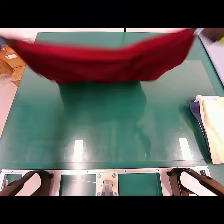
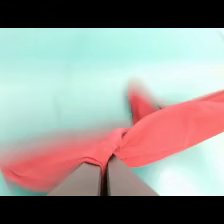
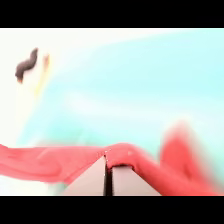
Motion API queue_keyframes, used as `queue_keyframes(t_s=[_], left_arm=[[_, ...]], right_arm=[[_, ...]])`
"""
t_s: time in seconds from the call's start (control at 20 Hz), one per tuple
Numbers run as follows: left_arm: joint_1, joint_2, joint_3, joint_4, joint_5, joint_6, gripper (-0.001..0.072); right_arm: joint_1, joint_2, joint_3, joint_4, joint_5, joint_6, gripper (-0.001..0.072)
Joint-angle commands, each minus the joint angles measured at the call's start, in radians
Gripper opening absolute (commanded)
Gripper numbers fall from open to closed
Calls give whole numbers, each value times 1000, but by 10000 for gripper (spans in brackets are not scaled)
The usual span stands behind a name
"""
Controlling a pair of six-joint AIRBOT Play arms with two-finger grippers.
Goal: Fold the shirts.
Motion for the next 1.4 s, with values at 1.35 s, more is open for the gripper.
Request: queue_keyframes(t_s=[1.35], left_arm=[[-290, -702, -137, 7, 424, 51, 20]], right_arm=[[114, -592, -288, -81, -502, -83, 21]])
